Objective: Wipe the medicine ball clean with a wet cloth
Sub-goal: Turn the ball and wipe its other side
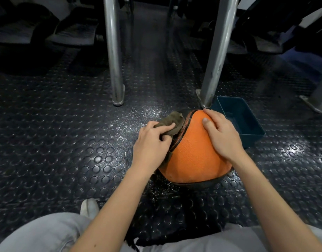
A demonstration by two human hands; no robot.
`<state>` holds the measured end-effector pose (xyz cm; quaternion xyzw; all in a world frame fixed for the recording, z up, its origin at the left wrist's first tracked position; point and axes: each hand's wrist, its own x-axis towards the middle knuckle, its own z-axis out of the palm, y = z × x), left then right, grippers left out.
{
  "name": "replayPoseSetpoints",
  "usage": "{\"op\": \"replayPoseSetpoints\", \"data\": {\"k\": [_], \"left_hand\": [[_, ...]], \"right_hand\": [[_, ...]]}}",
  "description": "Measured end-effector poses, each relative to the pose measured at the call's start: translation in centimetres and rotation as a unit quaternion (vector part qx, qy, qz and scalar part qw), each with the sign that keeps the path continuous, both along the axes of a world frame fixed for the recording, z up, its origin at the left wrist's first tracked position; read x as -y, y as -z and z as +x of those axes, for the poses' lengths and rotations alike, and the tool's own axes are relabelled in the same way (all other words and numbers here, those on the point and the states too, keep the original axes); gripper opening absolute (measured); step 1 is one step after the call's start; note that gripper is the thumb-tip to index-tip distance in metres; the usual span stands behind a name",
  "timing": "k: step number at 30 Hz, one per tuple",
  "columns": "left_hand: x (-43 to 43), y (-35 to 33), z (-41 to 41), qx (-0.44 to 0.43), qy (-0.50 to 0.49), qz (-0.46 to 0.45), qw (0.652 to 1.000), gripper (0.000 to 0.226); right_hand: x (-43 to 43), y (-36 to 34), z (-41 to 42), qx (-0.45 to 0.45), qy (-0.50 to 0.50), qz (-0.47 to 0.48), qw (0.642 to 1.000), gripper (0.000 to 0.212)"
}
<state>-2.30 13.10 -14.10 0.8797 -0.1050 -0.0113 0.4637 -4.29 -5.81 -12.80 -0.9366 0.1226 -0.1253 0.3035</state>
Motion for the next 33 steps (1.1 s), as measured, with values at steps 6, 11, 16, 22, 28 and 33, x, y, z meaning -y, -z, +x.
{"op": "replayPoseSetpoints", "data": {"k": [6, 11, 16, 22, 28, 33], "left_hand": [[-1.1, 1.0, 1.0, -0.021, -0.047, 0.064, 0.997, 0.037], [-0.3, -1.1, 0.2, 0.101, 0.001, -0.037, 0.994, 0.045], [0.8, -0.3, -0.2, 0.074, 0.077, 0.058, 0.993, 0.043], [-2.7, 0.3, 2.2, -0.022, -0.040, 0.089, 0.995, 0.040], [0.7, -1.3, -0.3, 0.121, 0.101, 0.024, 0.987, 0.048], [-0.7, 0.8, 1.3, 0.003, 0.040, 0.115, 0.993, 0.048]], "right_hand": [[0.0, 0.0, -0.2, -0.003, 0.000, -0.001, 1.000, 0.051], [0.7, -0.1, -0.2, -0.005, 0.010, 0.015, 1.000, 0.041], [1.2, 0.0, -0.1, -0.008, 0.018, 0.028, 0.999, 0.040], [1.3, 0.0, -0.3, -0.007, 0.010, 0.034, 0.999, 0.039], [1.3, 0.0, -0.3, -0.001, 0.018, 0.040, 0.999, 0.039], [1.1, -0.1, -0.2, -0.009, 0.013, 0.024, 1.000, 0.039]]}}
